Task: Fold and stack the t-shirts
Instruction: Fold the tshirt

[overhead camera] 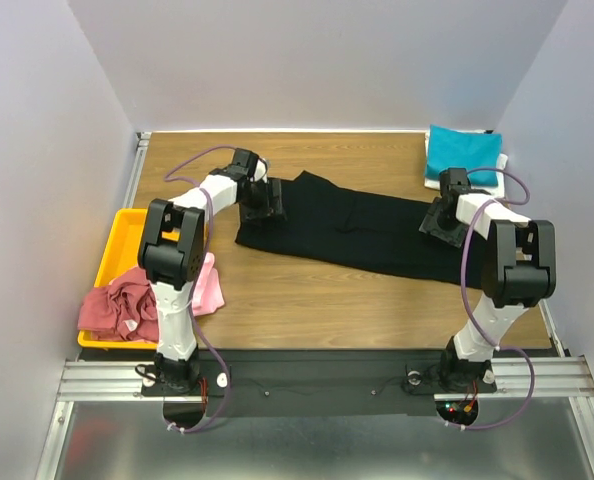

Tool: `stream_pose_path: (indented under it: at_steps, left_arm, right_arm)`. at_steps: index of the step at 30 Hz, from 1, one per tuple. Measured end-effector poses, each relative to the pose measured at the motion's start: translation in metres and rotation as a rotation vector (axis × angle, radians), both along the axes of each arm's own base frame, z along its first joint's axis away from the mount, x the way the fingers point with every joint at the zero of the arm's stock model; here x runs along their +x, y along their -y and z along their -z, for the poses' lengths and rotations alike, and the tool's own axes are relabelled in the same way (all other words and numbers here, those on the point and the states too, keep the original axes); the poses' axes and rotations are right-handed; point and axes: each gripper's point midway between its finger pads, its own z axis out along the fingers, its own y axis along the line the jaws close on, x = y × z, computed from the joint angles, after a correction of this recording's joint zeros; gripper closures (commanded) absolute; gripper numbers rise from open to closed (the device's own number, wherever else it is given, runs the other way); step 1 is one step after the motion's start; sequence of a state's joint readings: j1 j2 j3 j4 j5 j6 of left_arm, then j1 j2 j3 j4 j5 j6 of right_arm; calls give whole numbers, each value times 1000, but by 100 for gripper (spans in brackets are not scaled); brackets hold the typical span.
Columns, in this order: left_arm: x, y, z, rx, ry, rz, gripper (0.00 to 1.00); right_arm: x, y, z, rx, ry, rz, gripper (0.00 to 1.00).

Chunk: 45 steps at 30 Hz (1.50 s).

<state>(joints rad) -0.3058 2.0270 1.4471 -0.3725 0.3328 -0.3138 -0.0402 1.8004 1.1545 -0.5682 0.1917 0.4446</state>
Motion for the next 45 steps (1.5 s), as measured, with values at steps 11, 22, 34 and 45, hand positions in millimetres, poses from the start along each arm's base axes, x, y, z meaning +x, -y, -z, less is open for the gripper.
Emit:
stream_pose_path:
  at_steps: [11,22,34,45]
  left_arm:
    - [106,-34,-4,68,102,-102,14]
    - [168,-48,-7,157,201,-151,14]
    - [153,-65,-38,161,214,-234,14]
    - [80,-18,-23,64,110,-117,14]
  right_arm:
    - [-43,-55,1,128,-90,-88,33]
    - [-75,-159,-4,219,-184,-286,31]
    - [-25,-153,-56,125,-33,-267,22]
    - [-52,-118,-16,13,-123,-272,8]
